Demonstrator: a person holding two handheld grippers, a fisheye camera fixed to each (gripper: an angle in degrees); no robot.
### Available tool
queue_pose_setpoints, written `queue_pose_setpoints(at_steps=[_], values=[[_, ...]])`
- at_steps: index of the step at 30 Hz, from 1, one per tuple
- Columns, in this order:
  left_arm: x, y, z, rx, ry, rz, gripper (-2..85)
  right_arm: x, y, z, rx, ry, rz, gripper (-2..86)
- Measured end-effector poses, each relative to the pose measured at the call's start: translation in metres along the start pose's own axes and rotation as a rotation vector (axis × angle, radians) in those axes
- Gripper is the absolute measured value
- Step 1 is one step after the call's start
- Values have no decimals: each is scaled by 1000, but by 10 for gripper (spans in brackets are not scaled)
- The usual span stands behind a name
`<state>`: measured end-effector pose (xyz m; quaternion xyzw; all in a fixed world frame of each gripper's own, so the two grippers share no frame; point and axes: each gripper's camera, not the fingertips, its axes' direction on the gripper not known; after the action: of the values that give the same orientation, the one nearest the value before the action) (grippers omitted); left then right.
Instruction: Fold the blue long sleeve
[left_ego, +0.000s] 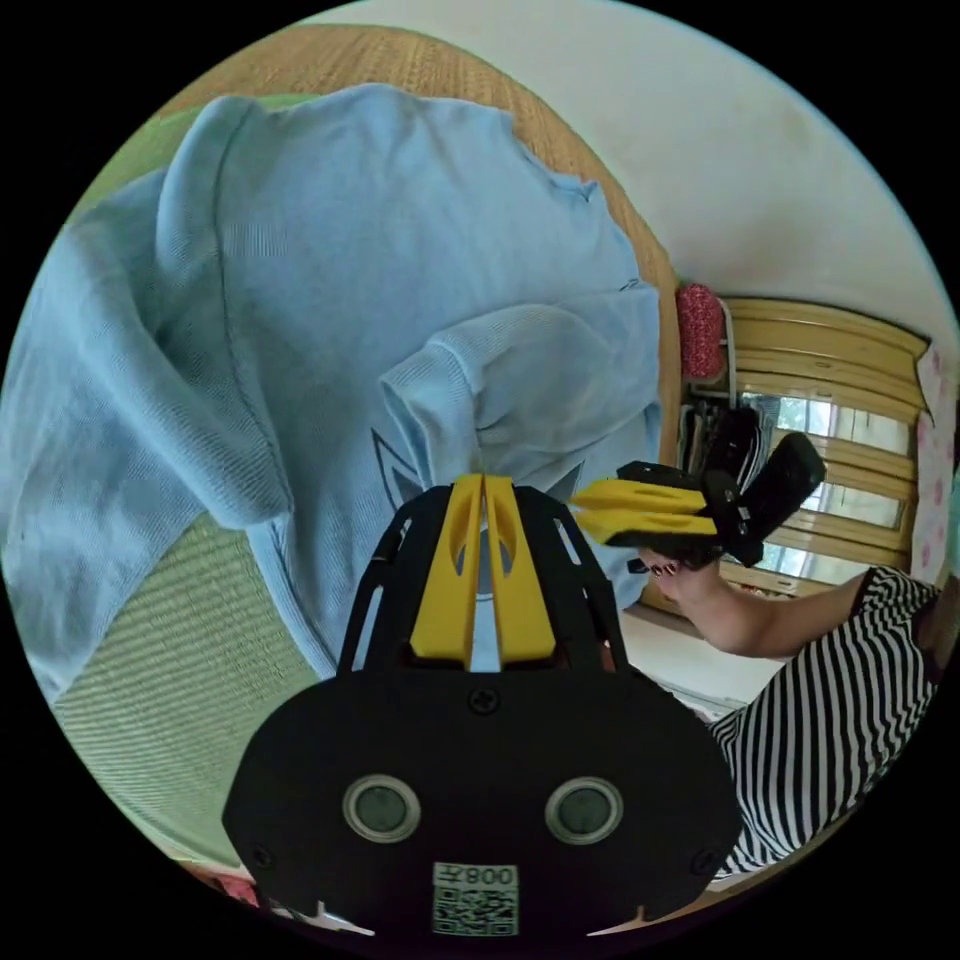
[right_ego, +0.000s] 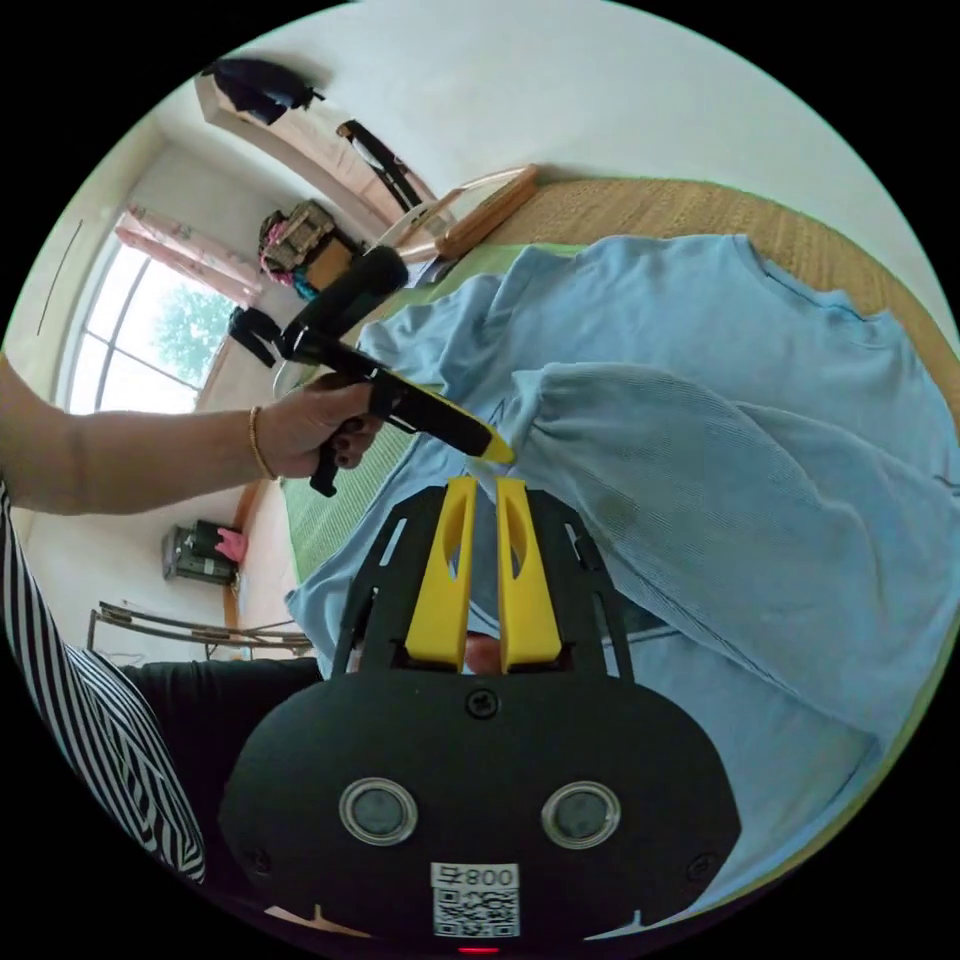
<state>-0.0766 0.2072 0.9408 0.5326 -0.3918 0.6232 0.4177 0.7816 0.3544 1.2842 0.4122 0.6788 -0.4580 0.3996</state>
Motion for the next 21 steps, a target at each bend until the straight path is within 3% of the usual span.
queue_pose_setpoints(at_steps=[6, 13, 21], values=[[75, -39, -15, 71, 83, 170, 39, 53, 47, -79, 137, 174, 215, 56], [206, -171, 57, 27, 72, 448, 72, 120, 122, -164, 210, 467, 465, 77], [305, -297, 146, -64, -27, 567, 68, 131, 145, -145, 142, 555, 482, 77]])
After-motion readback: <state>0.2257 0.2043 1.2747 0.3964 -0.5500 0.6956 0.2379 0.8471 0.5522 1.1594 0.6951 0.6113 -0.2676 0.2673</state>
